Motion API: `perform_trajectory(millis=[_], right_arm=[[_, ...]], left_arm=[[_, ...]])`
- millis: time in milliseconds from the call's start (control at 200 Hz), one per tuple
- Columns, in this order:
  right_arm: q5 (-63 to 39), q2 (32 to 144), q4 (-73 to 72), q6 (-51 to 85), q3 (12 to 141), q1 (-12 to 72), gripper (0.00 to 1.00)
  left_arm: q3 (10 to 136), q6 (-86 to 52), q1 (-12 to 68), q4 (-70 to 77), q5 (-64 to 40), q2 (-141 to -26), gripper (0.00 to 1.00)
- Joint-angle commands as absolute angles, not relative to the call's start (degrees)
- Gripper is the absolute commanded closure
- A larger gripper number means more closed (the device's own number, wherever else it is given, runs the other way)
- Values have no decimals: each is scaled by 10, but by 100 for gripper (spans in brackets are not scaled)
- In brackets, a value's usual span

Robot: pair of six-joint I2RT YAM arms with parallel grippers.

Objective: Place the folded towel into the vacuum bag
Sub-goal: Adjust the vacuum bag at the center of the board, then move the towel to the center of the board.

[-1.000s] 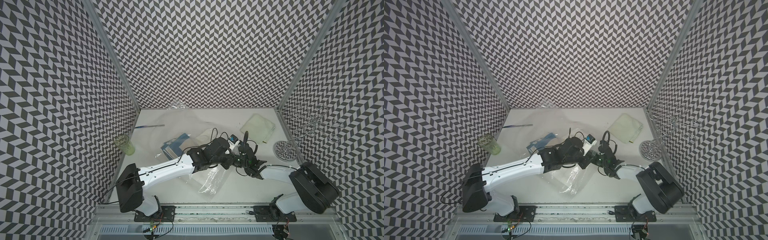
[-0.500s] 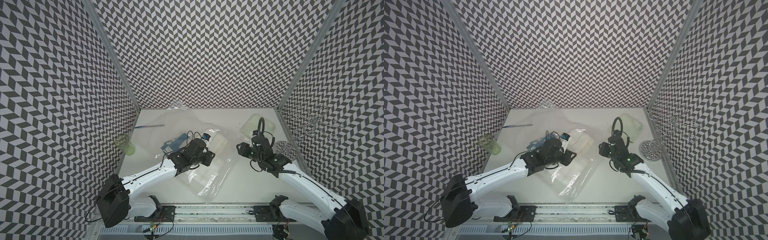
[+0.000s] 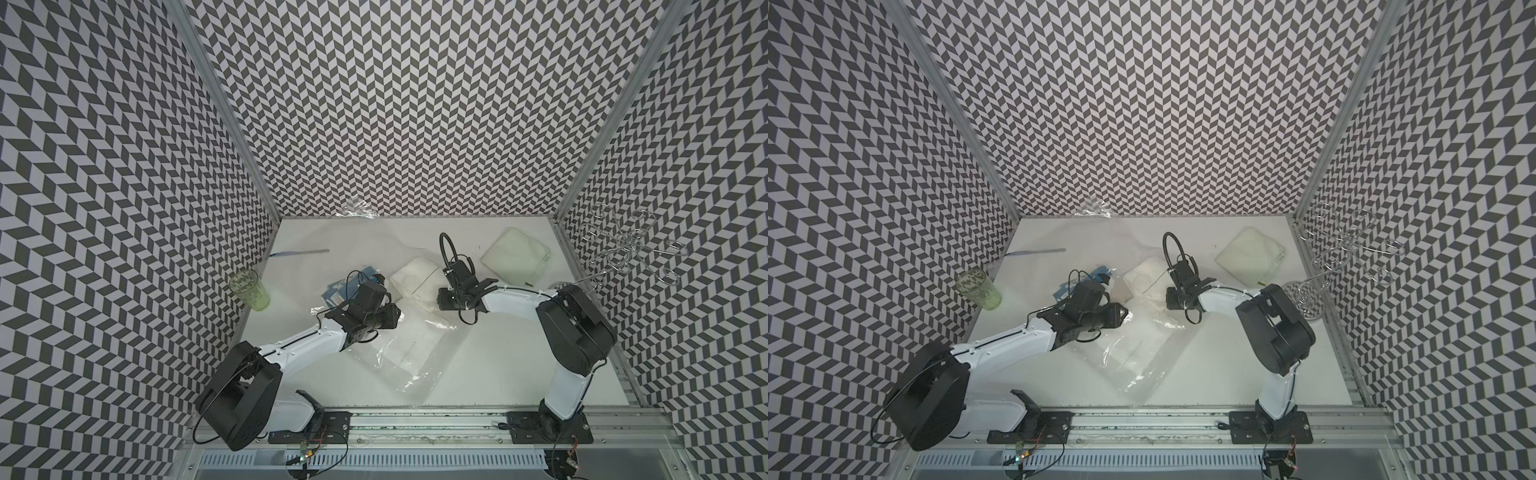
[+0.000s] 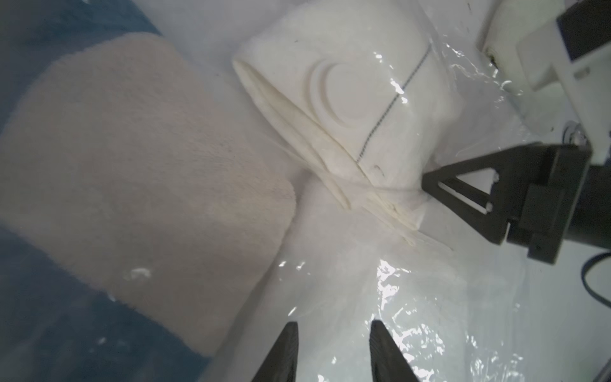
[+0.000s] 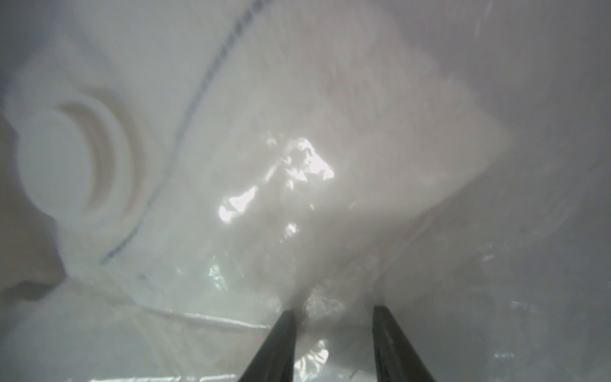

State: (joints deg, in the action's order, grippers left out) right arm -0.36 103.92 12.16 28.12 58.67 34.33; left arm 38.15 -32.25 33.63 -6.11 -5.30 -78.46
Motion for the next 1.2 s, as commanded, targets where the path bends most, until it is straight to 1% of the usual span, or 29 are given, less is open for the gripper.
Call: perform_trajectory(millis=[0,100,205,310,376,461,581,676,761,816,936,1087,1152,1197], right_arm=[[-39,1036,101,308,546,383,61],[-72,1048,83,355,529,447,61],[-88,1061,65,414,541,509,61],[-109,1053,53,439,563,520,61],[-100,1032,98,412,590,502,58],[-73,972,164,357,611,457,52],[-4,902,255,288,635,360,38],[74,898,266,245,641,275,28],[179,953,284,232,696,224,20],[211,1001,284,237,736,190,17],[219,1117,320,255,867,136,14],[214,1244,351,247,1001,120,13],[203,1286,356,246,1037,116,13],[189,1314,363,248,1055,111,15]], left_arm=[[382,-325,306,-18,-74,-816,61],[397,-323,273,-12,-82,-853,61],[421,-315,240,-11,-75,-882,61],[450,-309,214,-12,-84,-908,61],[467,-301,215,-20,-85,-908,61],[478,-291,221,-32,-88,-888,61],[501,-275,237,-83,-69,-842,60],[509,-270,256,-110,-56,-802,58],[512,-270,280,-122,-57,-777,57],[513,-272,298,-126,-62,-769,57],[511,-279,328,-124,-84,-758,57],[501,-279,339,-113,-99,-746,57],[501,-274,339,-111,-100,-746,57],[503,-272,339,-112,-99,-749,57]])
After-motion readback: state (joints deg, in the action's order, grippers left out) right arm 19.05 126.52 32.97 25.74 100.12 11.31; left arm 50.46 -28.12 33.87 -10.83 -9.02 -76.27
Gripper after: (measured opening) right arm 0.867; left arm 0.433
